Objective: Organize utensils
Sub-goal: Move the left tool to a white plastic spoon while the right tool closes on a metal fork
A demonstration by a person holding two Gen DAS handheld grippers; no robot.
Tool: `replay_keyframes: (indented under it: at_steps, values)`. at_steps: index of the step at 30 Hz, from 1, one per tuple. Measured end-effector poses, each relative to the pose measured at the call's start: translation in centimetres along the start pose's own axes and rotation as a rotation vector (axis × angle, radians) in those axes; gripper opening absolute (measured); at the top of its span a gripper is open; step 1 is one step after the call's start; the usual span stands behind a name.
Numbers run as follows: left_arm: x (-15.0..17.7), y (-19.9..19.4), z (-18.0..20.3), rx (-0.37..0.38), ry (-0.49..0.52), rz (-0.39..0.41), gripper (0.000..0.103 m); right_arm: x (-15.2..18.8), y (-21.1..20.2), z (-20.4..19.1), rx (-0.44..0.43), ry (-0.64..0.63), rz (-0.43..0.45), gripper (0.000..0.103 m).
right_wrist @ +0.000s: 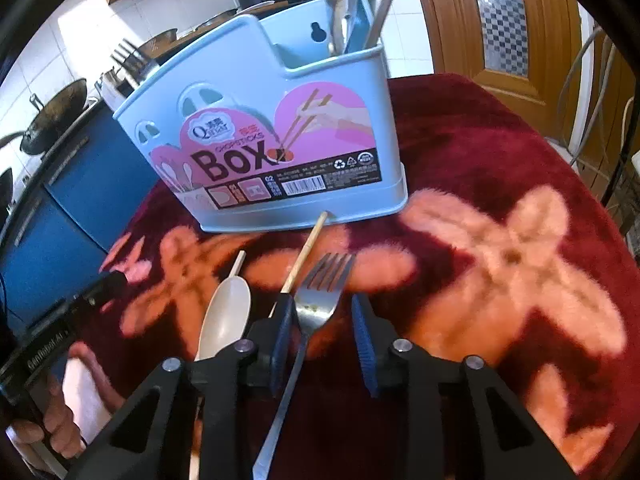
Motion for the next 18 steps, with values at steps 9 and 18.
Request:
replay_keyframes:
  at_steps: [9,18]
  values:
    - [0.1,-0.4,2.0,0.039,0.029,-0.002,0.029,-0.1,-1.2,0.6,-0.018,0.018,0.024,0.023]
    - [0.3,-0.3,6.3,0.156,0.071,-0.024,0.029,0.0,-3.3,3.8,0.119,-0.018,0.040,0.023]
Point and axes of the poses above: each gripper's, at about its wrist camera, not at the fingertips, and y roughly the way its jaws point, z to its right, x to its underside, the point moved 9 cm from there along y, roughly the way its jaws point, and after that the axes turned 6 degrees about y, right-handed, at the moved point
